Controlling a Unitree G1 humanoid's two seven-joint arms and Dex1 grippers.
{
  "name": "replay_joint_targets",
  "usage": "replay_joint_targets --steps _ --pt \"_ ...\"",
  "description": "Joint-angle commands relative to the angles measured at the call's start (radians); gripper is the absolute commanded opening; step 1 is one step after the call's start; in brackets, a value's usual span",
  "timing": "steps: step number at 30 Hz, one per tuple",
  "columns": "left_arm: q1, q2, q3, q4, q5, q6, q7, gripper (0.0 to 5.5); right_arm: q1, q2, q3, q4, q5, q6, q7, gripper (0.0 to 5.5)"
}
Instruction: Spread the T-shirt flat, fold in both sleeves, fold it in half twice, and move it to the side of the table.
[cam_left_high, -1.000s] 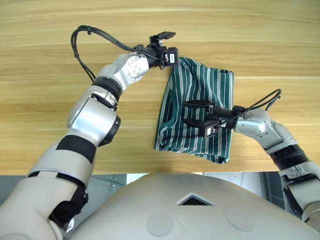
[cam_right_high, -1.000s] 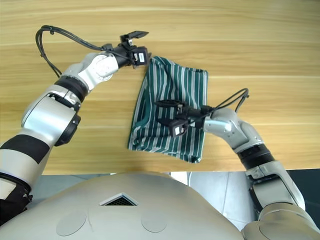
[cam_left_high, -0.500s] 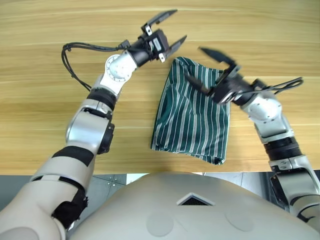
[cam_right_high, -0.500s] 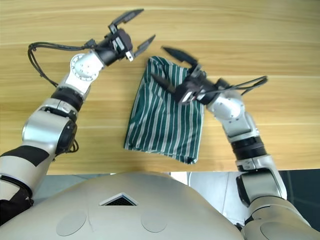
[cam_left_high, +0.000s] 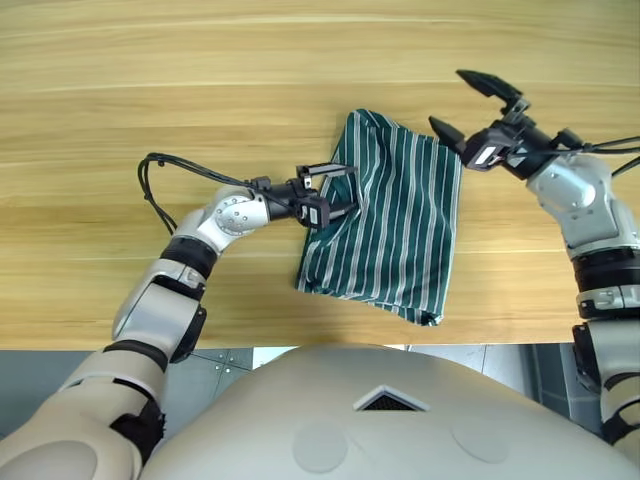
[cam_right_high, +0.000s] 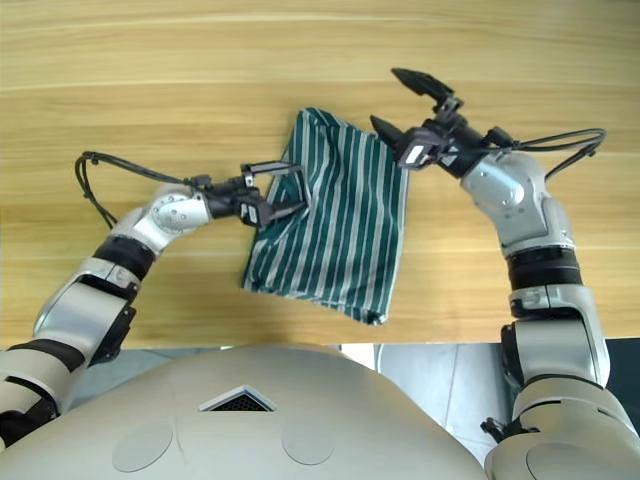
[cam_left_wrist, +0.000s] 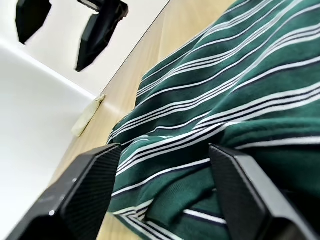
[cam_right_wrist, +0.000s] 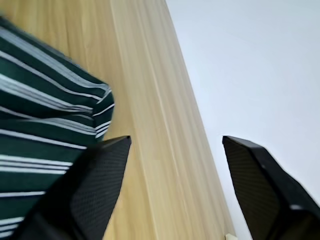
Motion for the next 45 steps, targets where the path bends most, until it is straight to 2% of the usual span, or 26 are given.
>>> replay_joint_targets --steps 1,7,11,13,16,18,21,24,31,36,42,45 --pt "0.031 0.088 0.039 -0.08 0.039 0.048 0.07 3.24 -0.099 0.047 0.068 0.145 -0.118 0.028 -0.074 3.38" --pt "0.123 0.144 0.146 -0.395 -0.113 0.079 0.079 3.24 -0.183 0.086 0.147 0.364 -0.226 0.071 -0.202 3.38" --pt "0.167 0.139 0.148 -0.538 -0.168 0.122 0.048 3.24 -0.226 0.108 0.191 0.455 -0.257 0.079 -0.264 3.38" --pt "0.172 0.093 0.091 -0.56 -0.183 0.138 0.012 3.24 -0.24 0.116 0.206 0.481 -0.26 0.077 -0.288 3.38" --pt "0.163 0.018 0.001 -0.5 -0.138 0.153 -0.013 3.24 -0.255 0.13 0.231 0.498 -0.263 0.069 -0.303 3.38" --pt "0.128 -0.024 -0.033 -0.41 -0.051 0.183 0.029 3.24 -0.263 0.135 0.244 0.506 -0.264 0.066 -0.309 3.38" --pt "0.081 -0.046 -0.076 -0.296 0.082 0.21 0.107 3.24 -0.277 0.139 0.258 0.512 -0.262 0.064 -0.314 3.38" --pt "0.064 -0.041 -0.091 -0.241 0.128 0.209 0.15 3.24 -0.284 0.142 0.27 0.518 -0.263 0.066 -0.318 3.38" --pt "0.064 -0.007 -0.034 -0.164 0.124 0.237 0.28 3.24 -0.29 0.132 0.29 0.536 -0.263 0.074 -0.334 3.38" --pt "0.125 0.017 0.015 -0.208 0.038 0.218 0.281 3.24 -0.284 0.125 0.299 0.547 -0.268 0.082 -0.345 3.38" --pt "0.159 0.025 0.063 -0.113 -0.003 0.258 0.323 3.24 -0.281 0.118 0.309 0.543 -0.271 0.085 -0.352 3.38" --pt "0.163 0.009 0.051 -0.055 0.004 0.266 0.336 3.24 -0.281 0.117 0.313 0.542 -0.272 0.087 -0.355 3.38"
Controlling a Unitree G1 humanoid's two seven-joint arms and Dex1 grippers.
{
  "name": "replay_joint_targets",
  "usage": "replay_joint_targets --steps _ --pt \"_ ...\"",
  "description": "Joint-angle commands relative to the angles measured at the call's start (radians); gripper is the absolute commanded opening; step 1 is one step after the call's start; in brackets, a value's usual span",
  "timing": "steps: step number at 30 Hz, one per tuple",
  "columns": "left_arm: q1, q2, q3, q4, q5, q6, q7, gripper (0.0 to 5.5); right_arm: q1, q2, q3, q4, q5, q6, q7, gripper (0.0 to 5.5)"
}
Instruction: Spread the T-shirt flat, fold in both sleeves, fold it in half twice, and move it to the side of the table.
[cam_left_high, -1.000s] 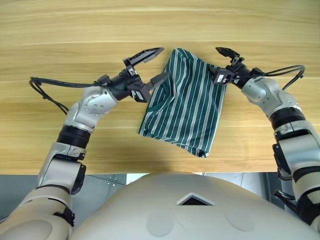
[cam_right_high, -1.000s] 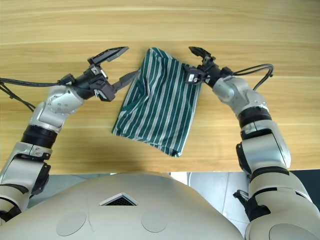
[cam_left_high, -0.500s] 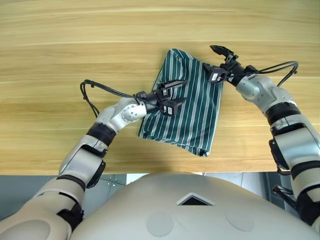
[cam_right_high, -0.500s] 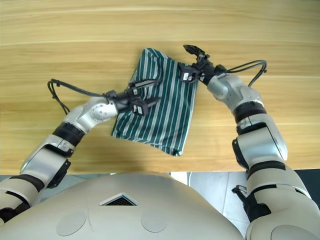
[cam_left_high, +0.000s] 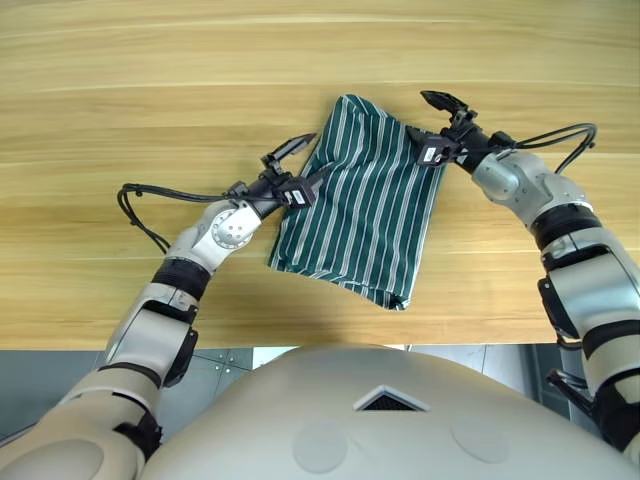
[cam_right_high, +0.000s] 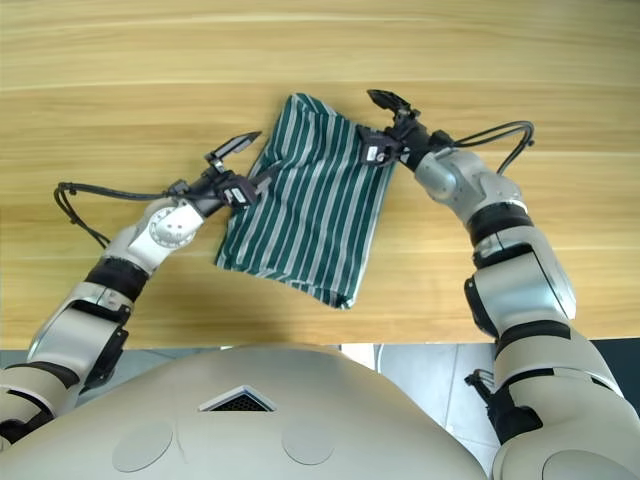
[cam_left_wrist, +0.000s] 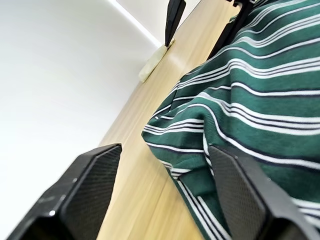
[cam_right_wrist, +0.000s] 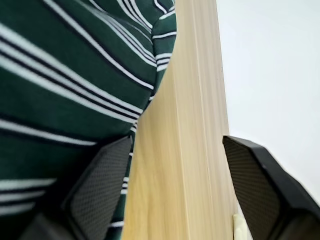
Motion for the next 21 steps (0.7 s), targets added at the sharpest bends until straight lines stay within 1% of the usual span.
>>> replay_joint_targets --steps 1,6,9,10,13,15,16,17,19,21 --pt "0.021 -0.011 -0.014 0.089 0.018 0.037 0.01 3.24 0.013 -0.012 0.022 0.018 -0.026 0.02 0.013 3.38" --pt "0.041 -0.027 -0.042 0.121 0.034 0.025 0.039 3.24 0.001 -0.011 0.013 0.042 -0.011 0.042 0.008 3.38" --pt "0.06 -0.023 -0.058 0.078 0.031 -0.032 0.046 3.24 -0.001 -0.006 0.004 0.027 0.011 0.018 0.01 3.38" --pt "0.061 -0.023 -0.061 0.061 0.034 -0.052 0.055 3.24 0.0 -0.001 -0.016 0.006 0.046 -0.025 0.007 3.38" --pt "0.058 -0.013 -0.044 0.001 0.041 -0.11 0.098 3.24 -0.003 0.033 -0.146 -0.085 0.254 -0.149 0.023 3.38" --pt "0.063 -0.001 -0.011 -0.065 0.028 -0.156 0.129 3.24 -0.03 0.055 -0.233 -0.139 0.388 -0.142 0.059 3.38" --pt "0.069 0.005 0.013 -0.106 0.017 -0.175 0.144 3.24 -0.045 0.065 -0.256 -0.154 0.426 -0.125 0.088 3.38" --pt "0.073 0.009 0.035 -0.138 0.009 -0.185 0.157 3.24 -0.056 0.069 -0.261 -0.16 0.434 -0.112 0.109 3.38" --pt "0.086 0.014 0.073 -0.206 -0.014 -0.198 0.166 3.24 -0.084 0.078 -0.225 -0.121 0.36 -0.071 0.11 3.38" --pt "0.121 0.019 0.057 -0.284 -0.049 -0.208 0.112 3.24 -0.124 0.088 -0.154 -0.072 0.234 -0.021 0.07 3.38"
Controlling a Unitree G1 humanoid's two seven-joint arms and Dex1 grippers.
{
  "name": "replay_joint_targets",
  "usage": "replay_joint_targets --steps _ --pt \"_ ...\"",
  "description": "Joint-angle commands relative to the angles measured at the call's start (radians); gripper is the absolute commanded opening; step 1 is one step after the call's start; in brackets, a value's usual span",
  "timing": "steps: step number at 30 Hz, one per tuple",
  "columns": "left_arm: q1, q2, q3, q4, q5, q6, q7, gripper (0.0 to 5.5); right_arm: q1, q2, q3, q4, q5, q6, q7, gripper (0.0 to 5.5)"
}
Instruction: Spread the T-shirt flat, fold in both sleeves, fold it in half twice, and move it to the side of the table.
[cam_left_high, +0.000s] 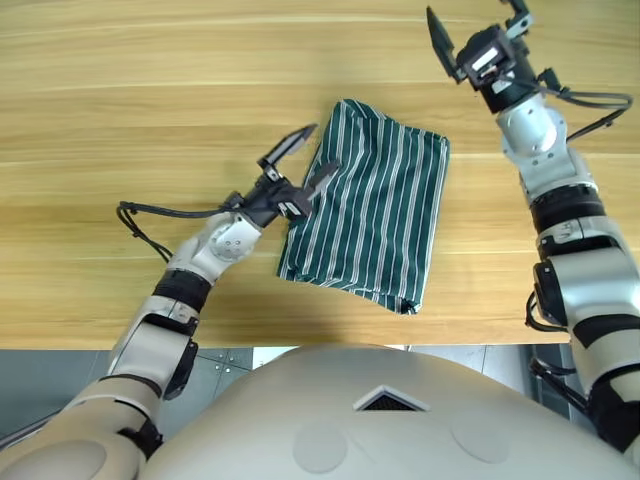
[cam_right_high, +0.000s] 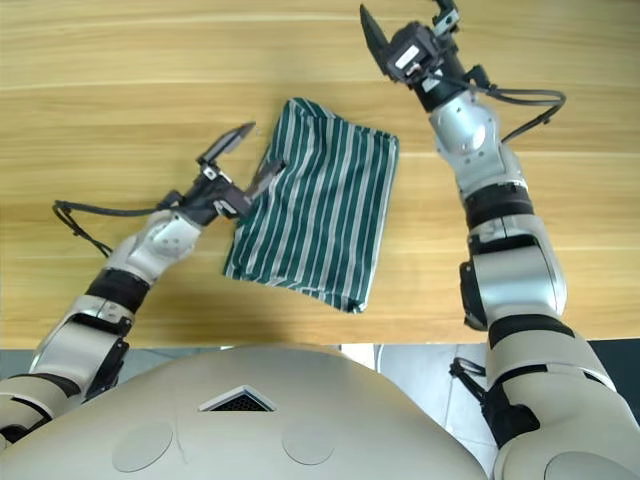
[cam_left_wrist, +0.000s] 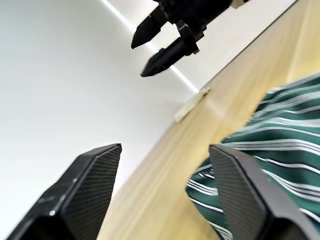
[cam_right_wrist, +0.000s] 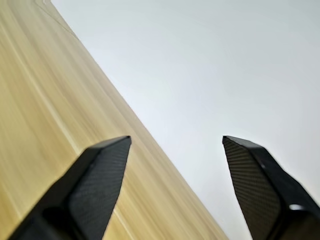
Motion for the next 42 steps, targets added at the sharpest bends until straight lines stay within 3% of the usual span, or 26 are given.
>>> replay_joint_targets --steps 1,5,10,17,23,42 --pt "0.061 0.017 -0.041 -0.122 -0.034 -0.013 -0.091 3.24 -0.081 0.029 0.115 0.088 -0.196 0.082 -0.04 3.38" --pt "0.12 0.045 -0.167 -0.135 0.012 0.03 -0.265 3.24 -0.129 0.057 0.22 0.177 -0.327 0.116 -0.03 3.38" --pt "0.15 0.085 -0.241 -0.079 0.035 0.059 -0.393 3.24 -0.126 0.037 0.24 0.164 -0.35 0.086 -0.028 3.38" --pt "0.106 0.057 -0.251 0.037 0.054 0.086 -0.383 3.24 -0.076 0.013 0.26 0.076 -0.357 0.055 0.026 3.38" --pt "0.092 0.034 -0.273 0.068 0.059 0.087 -0.382 3.24 -0.042 0.059 0.318 0.137 -0.395 0.069 0.061 3.38" --pt "0.13 -0.002 -0.338 0.157 0.01 0.06 -0.421 3.24 -0.239 0.195 0.282 0.427 -0.386 0.245 -0.042 3.38"
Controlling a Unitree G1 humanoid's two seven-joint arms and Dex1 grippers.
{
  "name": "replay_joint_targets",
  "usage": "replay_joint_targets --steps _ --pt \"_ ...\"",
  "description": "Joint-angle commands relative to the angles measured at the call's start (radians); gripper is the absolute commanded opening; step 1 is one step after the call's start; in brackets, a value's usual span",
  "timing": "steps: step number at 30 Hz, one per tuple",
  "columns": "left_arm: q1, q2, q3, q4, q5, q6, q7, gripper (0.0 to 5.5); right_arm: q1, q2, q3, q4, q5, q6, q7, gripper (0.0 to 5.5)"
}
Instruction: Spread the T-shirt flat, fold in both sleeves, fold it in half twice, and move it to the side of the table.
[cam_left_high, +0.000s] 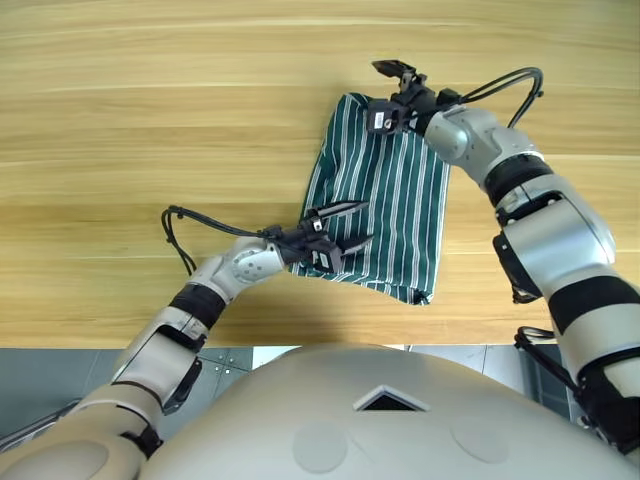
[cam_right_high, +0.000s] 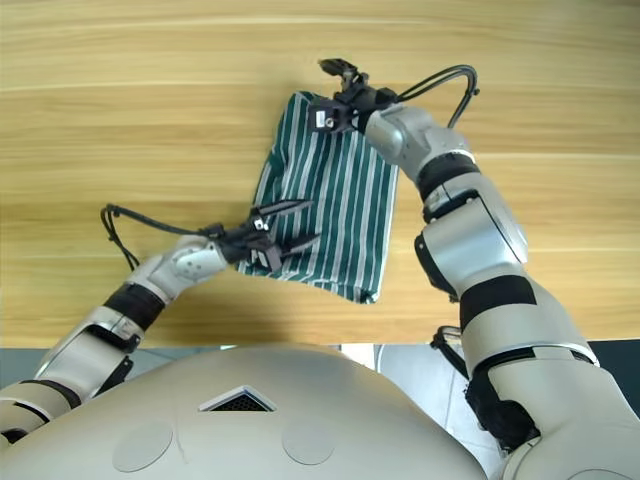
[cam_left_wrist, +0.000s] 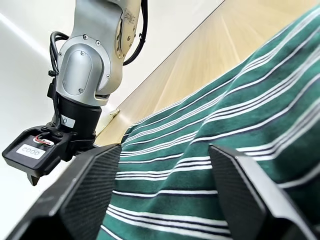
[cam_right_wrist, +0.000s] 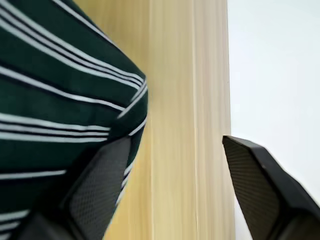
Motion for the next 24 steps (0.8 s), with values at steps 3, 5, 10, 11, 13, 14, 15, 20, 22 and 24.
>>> replay_joint_targets --steps 3,5,10,11,13,14,15,20,22,24 --pt "0.078 0.028 -0.067 0.102 0.048 0.051 -0.074 3.24 -0.026 0.033 -0.008 0.034 0.006 0.06 -0.022 3.38" --pt "0.079 0.031 -0.069 0.106 0.042 0.051 -0.077 3.24 -0.027 0.045 -0.008 0.036 0.004 0.069 -0.037 3.38" --pt "0.093 0.038 -0.064 0.108 0.01 0.049 -0.093 3.24 -0.052 0.052 -0.012 0.041 0.001 0.1 -0.083 3.38" --pt "0.097 0.039 -0.063 0.106 0.001 0.046 -0.099 3.24 -0.056 0.051 -0.013 0.045 0.0 0.113 -0.087 3.38" --pt "0.098 0.031 -0.069 0.113 -0.012 0.042 -0.113 3.24 -0.064 0.048 -0.025 0.055 0.01 0.139 -0.087 3.38" --pt "0.097 0.027 -0.072 0.117 -0.016 0.041 -0.119 3.24 -0.067 0.047 -0.029 0.058 0.014 0.148 -0.086 3.38" --pt "0.096 0.024 -0.075 0.121 -0.019 0.041 -0.126 3.24 -0.069 0.045 -0.033 0.06 0.016 0.156 -0.09 3.38" --pt "0.102 0.019 -0.076 0.132 -0.027 0.04 -0.137 3.24 -0.075 0.037 -0.059 0.064 0.023 0.183 -0.105 3.38" --pt "0.099 0.015 -0.07 0.139 -0.029 0.039 -0.129 3.24 -0.072 0.034 -0.075 0.062 0.033 0.176 -0.118 3.38" --pt "0.085 0.001 -0.056 0.152 -0.026 0.04 -0.101 3.24 -0.06 0.031 -0.084 0.048 0.045 0.126 -0.139 3.38"
